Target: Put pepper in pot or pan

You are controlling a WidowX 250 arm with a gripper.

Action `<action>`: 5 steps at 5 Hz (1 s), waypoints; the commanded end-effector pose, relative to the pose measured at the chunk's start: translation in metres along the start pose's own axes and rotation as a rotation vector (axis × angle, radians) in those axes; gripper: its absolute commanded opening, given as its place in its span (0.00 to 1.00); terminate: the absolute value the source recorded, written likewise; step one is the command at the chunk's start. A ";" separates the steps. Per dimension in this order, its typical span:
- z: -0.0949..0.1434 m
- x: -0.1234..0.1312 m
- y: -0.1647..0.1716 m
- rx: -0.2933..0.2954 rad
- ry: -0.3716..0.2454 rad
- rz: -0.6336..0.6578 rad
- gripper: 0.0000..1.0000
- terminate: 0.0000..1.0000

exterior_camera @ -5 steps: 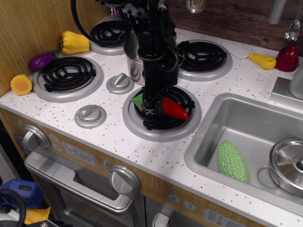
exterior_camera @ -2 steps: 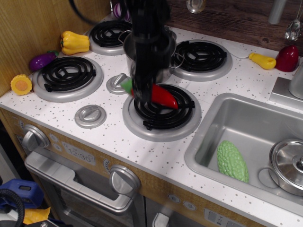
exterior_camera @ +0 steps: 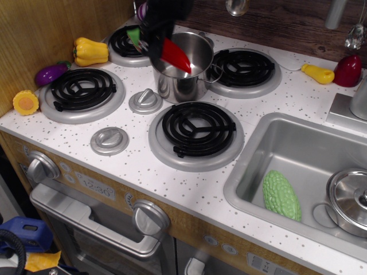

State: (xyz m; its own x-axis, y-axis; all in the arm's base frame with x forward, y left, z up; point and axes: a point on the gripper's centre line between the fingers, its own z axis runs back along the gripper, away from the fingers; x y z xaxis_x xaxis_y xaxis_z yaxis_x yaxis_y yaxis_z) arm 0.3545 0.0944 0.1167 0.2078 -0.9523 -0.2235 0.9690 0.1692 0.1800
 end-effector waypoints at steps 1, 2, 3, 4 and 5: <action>0.000 -0.031 0.028 0.147 0.095 -0.049 0.00 0.00; -0.020 -0.032 0.044 0.247 0.122 -0.057 0.00 0.00; -0.029 -0.022 0.050 0.281 0.081 -0.037 1.00 0.00; -0.027 -0.015 0.047 0.301 0.069 -0.029 1.00 0.00; -0.027 -0.015 0.047 0.301 0.069 -0.029 1.00 1.00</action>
